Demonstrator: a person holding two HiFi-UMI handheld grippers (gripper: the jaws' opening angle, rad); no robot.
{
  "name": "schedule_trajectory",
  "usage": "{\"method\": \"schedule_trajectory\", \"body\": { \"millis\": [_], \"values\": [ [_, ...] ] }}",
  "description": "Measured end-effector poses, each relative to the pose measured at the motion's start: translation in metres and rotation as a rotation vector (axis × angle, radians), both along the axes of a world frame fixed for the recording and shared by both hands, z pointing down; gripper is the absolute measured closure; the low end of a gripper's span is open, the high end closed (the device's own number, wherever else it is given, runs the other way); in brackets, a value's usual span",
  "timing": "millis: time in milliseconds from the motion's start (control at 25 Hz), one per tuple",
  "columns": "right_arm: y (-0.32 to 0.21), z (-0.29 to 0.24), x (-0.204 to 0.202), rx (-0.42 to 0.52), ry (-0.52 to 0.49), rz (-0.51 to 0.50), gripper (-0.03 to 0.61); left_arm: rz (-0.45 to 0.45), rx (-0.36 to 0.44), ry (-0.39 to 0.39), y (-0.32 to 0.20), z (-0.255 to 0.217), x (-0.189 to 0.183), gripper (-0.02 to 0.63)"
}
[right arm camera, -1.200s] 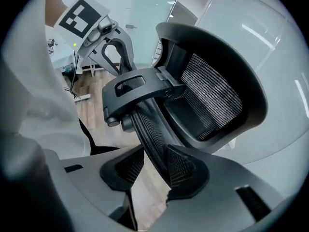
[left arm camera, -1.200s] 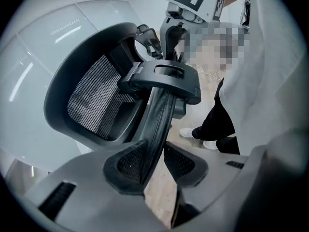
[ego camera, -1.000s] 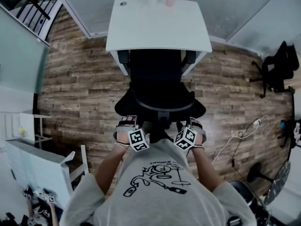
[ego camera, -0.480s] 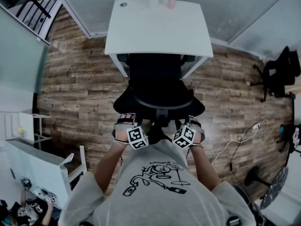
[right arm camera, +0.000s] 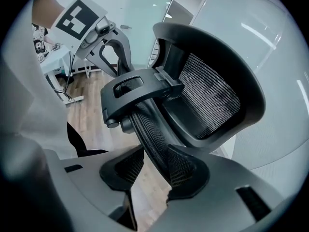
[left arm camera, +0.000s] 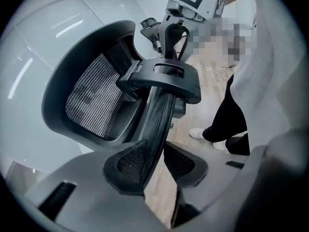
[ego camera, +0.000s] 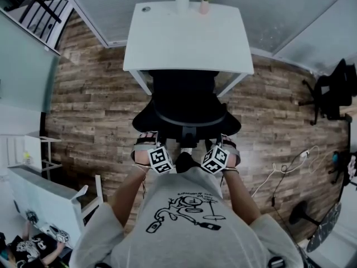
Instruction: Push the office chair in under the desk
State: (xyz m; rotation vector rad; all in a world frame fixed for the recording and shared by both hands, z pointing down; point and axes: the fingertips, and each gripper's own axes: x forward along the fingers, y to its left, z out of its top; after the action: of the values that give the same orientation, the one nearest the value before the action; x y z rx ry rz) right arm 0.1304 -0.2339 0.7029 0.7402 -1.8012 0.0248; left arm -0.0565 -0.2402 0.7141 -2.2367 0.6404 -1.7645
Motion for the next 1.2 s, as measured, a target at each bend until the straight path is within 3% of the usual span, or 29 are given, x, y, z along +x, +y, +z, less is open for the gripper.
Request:
{"method": "schedule_trajectory", "body": {
  "millis": [1200],
  "values": [
    [-0.11,-0.003,0.004,0.01,-0.005,-0.036,0.417,-0.08,0.015,-0.015,-0.108,-0.002,0.003,0.489]
  ]
}}
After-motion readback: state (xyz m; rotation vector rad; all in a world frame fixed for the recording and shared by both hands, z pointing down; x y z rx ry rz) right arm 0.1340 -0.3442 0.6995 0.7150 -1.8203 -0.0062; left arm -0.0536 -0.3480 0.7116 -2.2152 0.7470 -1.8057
